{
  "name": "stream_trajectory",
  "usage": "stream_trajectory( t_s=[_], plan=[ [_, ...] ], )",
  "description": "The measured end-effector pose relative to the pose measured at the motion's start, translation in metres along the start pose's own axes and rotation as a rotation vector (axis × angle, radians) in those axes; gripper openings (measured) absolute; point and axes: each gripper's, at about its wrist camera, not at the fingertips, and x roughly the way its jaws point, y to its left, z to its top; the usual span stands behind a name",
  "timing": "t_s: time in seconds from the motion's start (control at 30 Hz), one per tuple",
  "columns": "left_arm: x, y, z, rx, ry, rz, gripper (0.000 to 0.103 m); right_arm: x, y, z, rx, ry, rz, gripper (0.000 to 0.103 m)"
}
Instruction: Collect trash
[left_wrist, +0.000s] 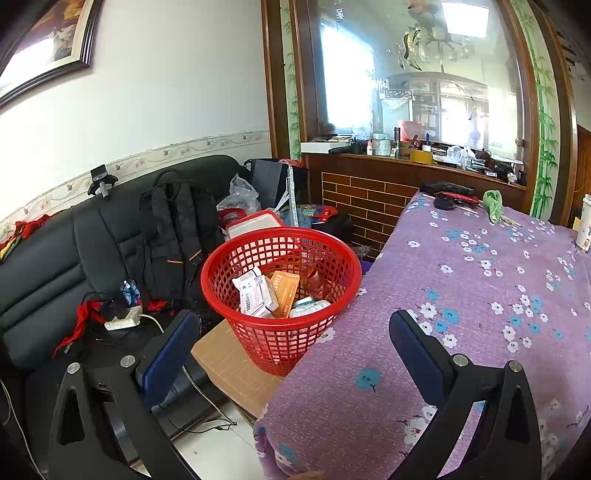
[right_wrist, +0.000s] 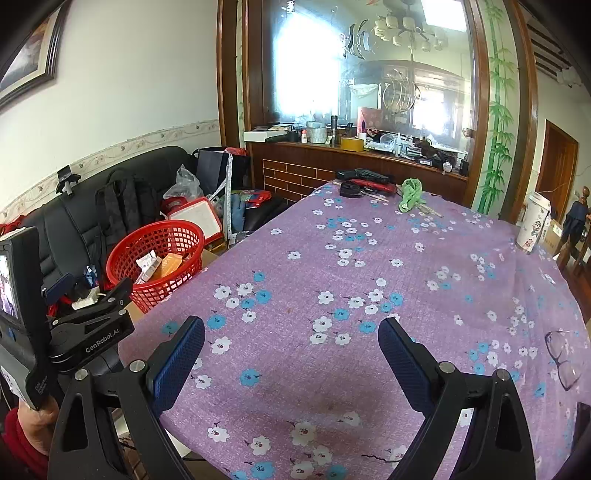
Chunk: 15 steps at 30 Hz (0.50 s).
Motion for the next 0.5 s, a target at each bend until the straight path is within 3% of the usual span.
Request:
stream_trajectory(
  t_s=[0.5],
  plan=[
    [-0.0022,-0.0045,-0.0032,0.008,0.008,-0.027,0.102,0.0035,-0.003,-0.0026,-0.001,0.01,-0.002,0.097]
  ],
)
